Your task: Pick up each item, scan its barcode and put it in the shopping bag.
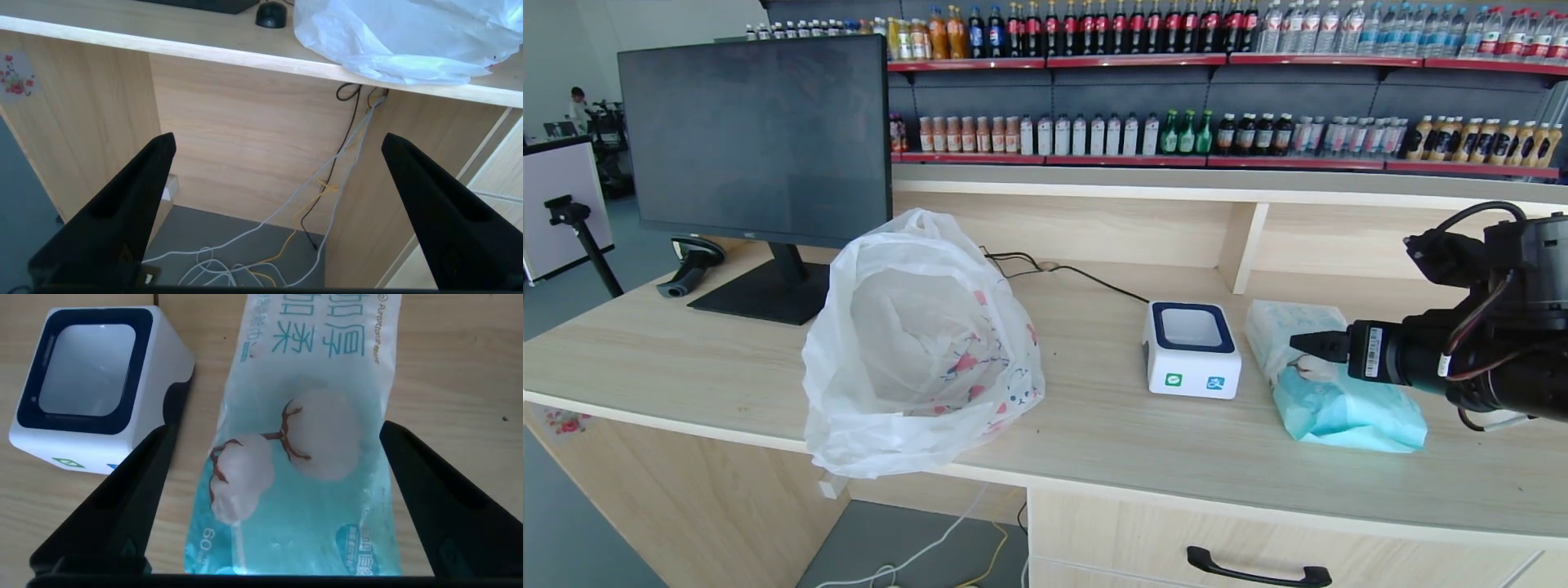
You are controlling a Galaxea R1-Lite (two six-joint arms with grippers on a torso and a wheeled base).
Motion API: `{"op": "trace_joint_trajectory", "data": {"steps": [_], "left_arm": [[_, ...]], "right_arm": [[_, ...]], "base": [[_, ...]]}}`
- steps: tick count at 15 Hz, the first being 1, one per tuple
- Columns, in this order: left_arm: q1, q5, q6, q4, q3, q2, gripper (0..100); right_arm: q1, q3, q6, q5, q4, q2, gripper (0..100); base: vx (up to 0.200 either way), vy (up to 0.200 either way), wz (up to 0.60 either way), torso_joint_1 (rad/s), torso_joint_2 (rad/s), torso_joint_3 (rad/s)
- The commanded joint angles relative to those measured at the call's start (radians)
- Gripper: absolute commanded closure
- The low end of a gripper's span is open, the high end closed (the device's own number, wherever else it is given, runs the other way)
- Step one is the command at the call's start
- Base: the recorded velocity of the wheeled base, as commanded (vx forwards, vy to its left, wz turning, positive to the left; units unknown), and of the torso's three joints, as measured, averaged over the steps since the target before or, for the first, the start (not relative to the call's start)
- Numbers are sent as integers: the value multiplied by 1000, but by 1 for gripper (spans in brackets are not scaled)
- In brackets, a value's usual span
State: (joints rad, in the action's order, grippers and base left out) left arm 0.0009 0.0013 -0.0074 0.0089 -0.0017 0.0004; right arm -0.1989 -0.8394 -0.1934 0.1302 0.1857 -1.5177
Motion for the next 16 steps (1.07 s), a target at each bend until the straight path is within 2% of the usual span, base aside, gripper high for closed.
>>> {"op": "trace_joint_trajectory", "data": {"steps": [1,8,10,16], "left_arm": [[1,0,0,-1,0,1,0],[1,0,0,-1,0,1,0],[1,0,0,0,0,1,0],[1,0,0,0,0,1,0]], "right_arm": [[0,43,8,-3,64,-15,0],[-7,59,40,-9,80,-45,0],[-5,77,71,-40,80,-41,0],[-7,80,65,-40,70,-22,0]], "base": [[0,0,0,0,0,0],[0,0,0,0,0,0],[0,0,0,0,0,0],[0,0,0,0,0,0]]}}
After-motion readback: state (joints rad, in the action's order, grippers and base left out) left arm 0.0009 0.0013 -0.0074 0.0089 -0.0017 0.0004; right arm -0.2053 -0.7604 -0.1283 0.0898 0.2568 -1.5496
